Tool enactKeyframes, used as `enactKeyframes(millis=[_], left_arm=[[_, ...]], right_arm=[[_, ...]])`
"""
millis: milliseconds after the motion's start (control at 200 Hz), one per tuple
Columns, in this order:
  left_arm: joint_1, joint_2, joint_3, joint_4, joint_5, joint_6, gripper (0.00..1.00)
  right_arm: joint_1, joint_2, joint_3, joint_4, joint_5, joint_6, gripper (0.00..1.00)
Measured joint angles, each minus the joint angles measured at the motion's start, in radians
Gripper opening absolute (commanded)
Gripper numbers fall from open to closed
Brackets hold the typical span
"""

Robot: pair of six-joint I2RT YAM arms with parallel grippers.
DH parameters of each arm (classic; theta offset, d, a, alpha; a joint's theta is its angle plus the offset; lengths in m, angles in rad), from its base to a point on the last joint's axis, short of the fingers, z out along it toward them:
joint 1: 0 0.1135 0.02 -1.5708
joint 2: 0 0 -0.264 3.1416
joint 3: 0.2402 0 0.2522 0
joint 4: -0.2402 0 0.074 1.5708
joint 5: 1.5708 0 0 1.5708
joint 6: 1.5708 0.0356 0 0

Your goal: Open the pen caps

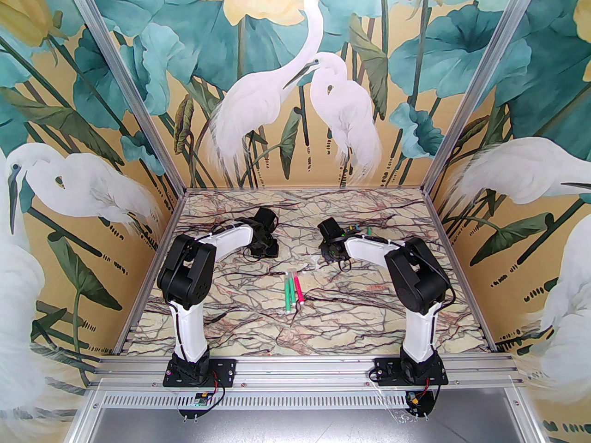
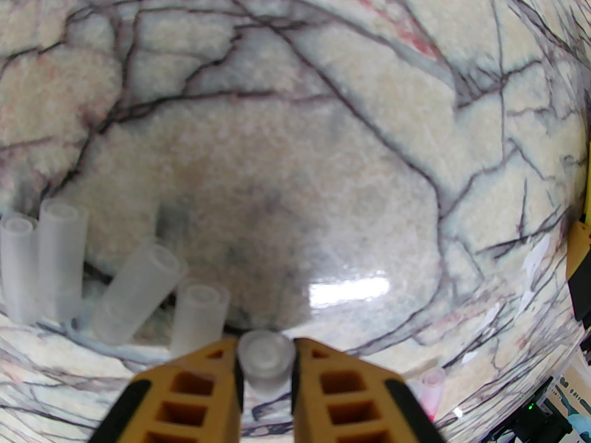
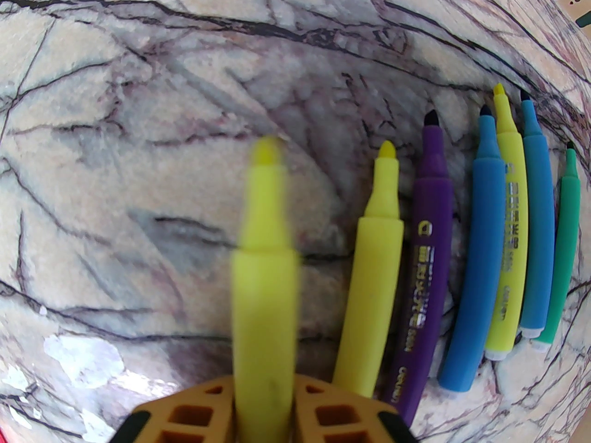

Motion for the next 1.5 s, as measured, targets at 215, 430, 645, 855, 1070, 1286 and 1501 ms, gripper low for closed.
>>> enactKeyframes(millis=[215, 430, 645, 855, 1070, 1286, 1501], left_arm=[[0.0, 0.001, 0.0, -0.004, -0.002, 0.002, 0.26], [-0.002, 0.001, 0.0, -0.005, -0.003, 0.002, 0.28], [-0.002, -0.01, 0.0, -0.006, -0.002, 0.002, 0.31], [-0.002, -0.086, -0.009, -0.004, 0.006, 0.006, 0.35], [-0.002, -0.17, -0.065, 0.02, 0.006, 0.01, 0.45], [0.036, -0.297, -0.226, 0.111, 0.007, 0.016, 0.67], [0.087, -0.443, -0.371, 0.223, 0.007, 0.025, 0.76]], right_arm=[[0.0, 0.0, 0.0, 0.0, 0.008, 0.0, 0.26], [0.0, 0.0, 0.0, 0.0, 0.008, 0.0, 0.27], [0.001, -0.05, -0.037, 0.011, 0.007, -0.001, 0.32], [0.031, -0.152, -0.057, 0.023, 0.008, -0.003, 0.41], [0.114, -0.216, -0.095, 0.032, -0.014, -0.004, 0.45], [0.2, -0.222, -0.135, 0.031, -0.085, -0.004, 0.46], [0.233, -0.244, -0.179, 0.031, -0.201, 0.0, 0.47]])
